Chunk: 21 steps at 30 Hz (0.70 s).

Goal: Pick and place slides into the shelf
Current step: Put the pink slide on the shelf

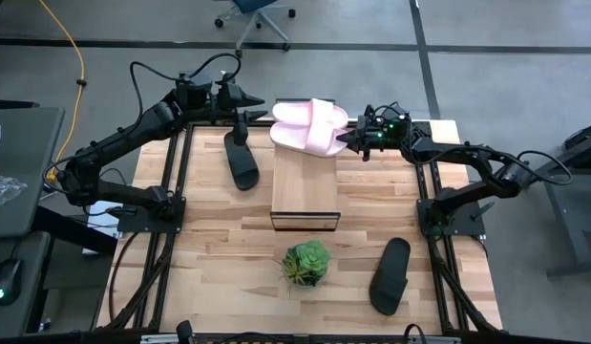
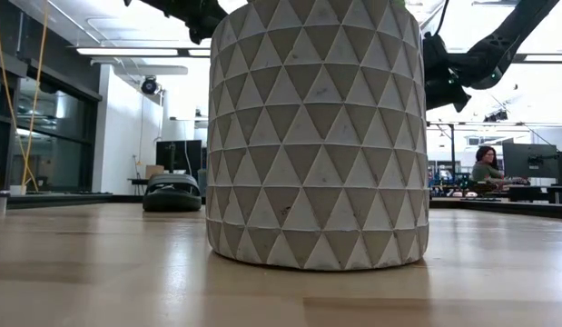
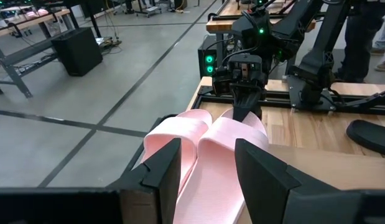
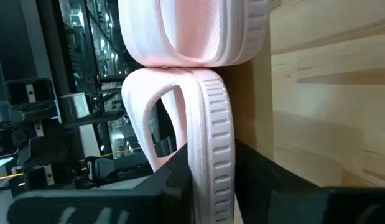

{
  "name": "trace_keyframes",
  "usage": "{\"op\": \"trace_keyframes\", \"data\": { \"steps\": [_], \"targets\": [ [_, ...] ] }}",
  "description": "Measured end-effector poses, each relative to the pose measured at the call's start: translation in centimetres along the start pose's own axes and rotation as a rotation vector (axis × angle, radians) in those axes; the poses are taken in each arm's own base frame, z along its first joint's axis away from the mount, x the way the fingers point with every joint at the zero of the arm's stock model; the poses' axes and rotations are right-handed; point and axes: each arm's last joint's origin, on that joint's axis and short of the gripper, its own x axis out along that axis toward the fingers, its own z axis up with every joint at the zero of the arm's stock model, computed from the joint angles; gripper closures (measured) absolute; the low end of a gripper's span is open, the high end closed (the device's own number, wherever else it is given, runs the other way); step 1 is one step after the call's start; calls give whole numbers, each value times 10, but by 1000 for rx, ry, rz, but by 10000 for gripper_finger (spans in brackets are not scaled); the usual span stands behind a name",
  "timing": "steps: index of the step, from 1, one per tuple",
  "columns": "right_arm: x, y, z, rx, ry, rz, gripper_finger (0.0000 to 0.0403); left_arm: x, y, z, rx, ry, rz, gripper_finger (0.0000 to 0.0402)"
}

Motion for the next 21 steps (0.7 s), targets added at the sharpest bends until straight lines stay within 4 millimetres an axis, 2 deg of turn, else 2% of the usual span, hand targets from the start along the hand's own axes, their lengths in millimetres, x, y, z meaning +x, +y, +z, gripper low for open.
{"op": "trace_keyframes", "data": {
  "steps": [11, 21],
  "targets": [
    [0, -2, 0, 14, 1, -17, 270, 0, 0, 0, 2, 0, 0, 263],
    [0, -2, 0, 4, -17, -22, 260, 0, 0, 0, 1, 0, -1, 263]
  ]
}}
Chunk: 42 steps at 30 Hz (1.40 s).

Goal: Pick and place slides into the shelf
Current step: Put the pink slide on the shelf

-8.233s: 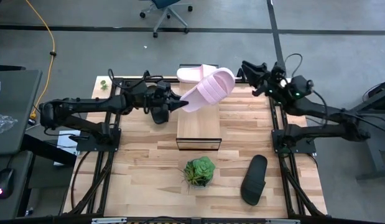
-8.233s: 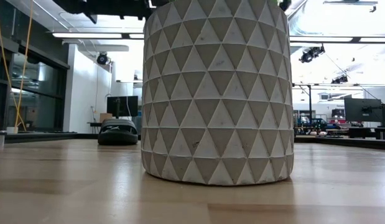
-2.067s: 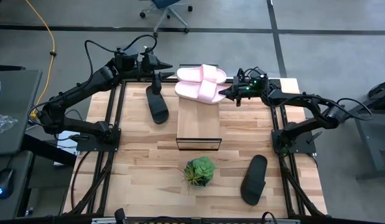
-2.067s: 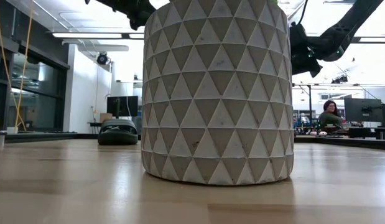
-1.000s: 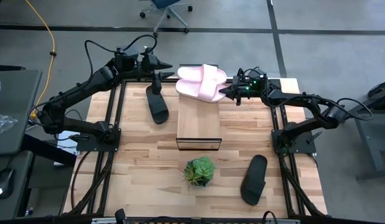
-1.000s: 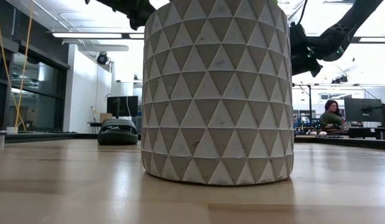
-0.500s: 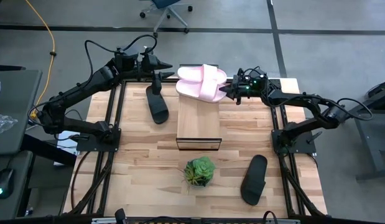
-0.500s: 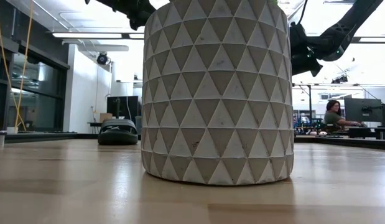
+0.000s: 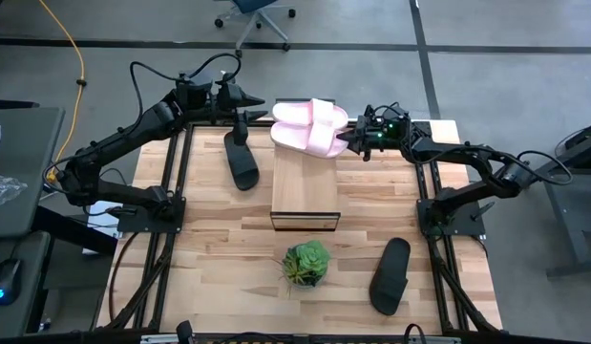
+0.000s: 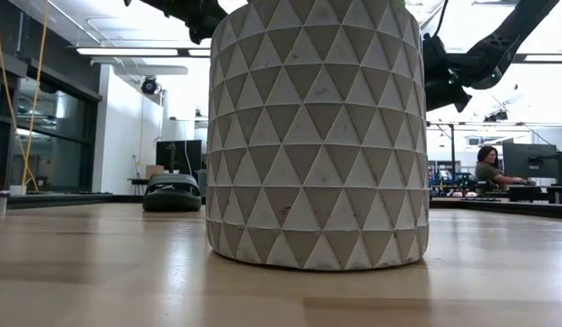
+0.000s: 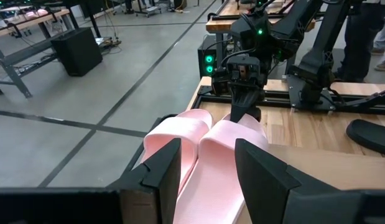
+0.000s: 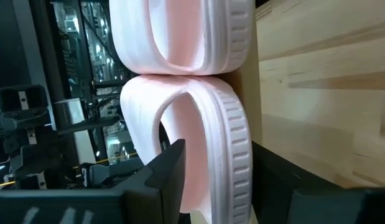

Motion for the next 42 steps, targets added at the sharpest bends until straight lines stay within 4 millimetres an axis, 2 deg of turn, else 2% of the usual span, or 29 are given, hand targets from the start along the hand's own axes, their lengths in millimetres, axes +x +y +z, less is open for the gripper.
{"op": "trace_keyframes", "data": {
  "steps": [22, 26, 34, 39, 42],
  "targets": [
    [-2, -1, 2, -35, -51, -19, 259, 0, 0, 0, -2, 0, -3, 263],
    [-13, 3, 6, -50, -84, -21, 260, 0, 0, 0, -2, 0, -5, 263],
    [-47, 11, 6, -88, -148, -89, 260, 0, 0, 0, -2, 1, -11, 263],
    [-60, 13, -3, -59, -144, -139, 260, 0, 0, 0, 0, 1, -13, 263],
    [-61, 10, -14, -58, -102, -190, 261, 0, 0, 0, 7, 1, -13, 263]
  ]
}}
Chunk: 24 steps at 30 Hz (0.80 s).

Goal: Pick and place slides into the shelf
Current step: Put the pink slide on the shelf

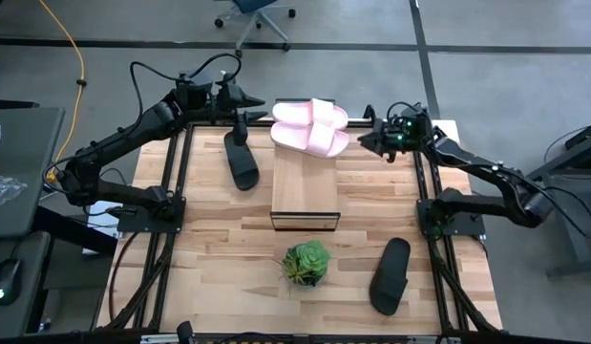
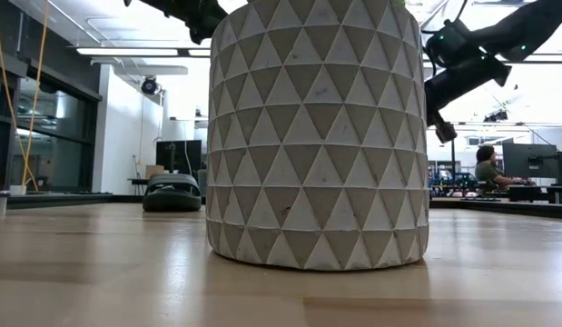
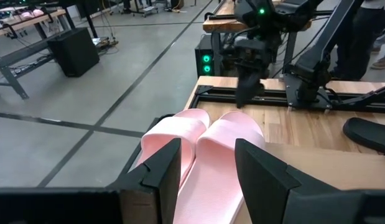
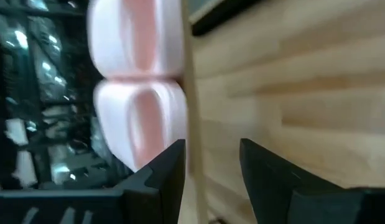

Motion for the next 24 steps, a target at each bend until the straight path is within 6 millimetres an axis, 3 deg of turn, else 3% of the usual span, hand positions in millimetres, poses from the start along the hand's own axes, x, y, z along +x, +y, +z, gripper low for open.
{"op": "trace_keyframes", "data": {
  "steps": [8, 24],
  "targets": [
    [8, 3, -19, -30, 13, -49, 273, 0, 0, 0, 0, 0, 0, 263],
    [13, 8, -29, -5, 50, -27, 286, 0, 0, 0, 0, -4, -15, 263]
  ]
}}
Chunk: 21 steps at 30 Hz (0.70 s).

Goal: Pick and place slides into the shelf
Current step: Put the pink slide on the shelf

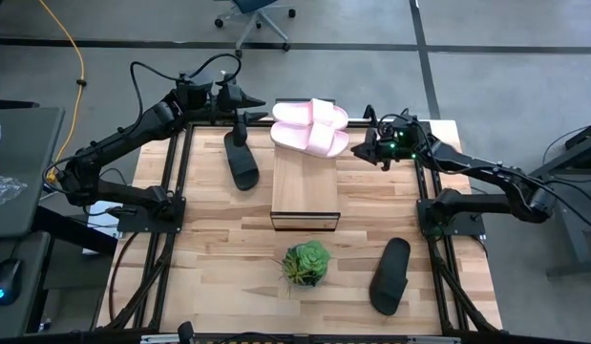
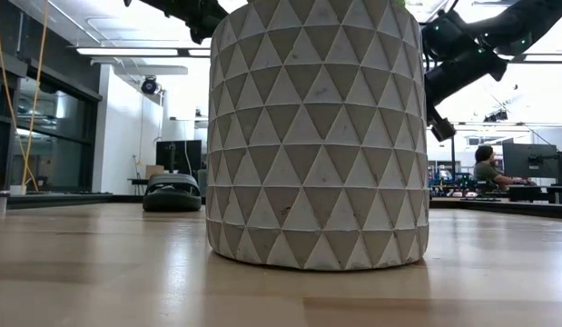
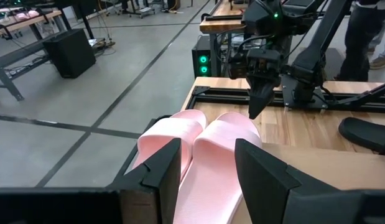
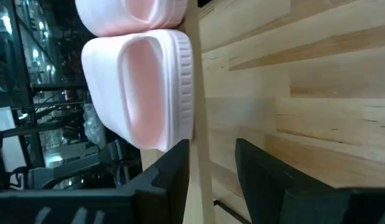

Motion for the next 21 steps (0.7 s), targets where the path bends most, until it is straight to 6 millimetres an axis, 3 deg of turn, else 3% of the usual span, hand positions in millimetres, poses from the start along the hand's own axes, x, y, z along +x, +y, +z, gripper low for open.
{"op": "trace_keyframes", "data": {
  "steps": [21],
  "targets": [
    [14, -1, 10, -4, -3, 36, 286, 0, 0, 0, -8, 1, 0, 263]
  ]
}}
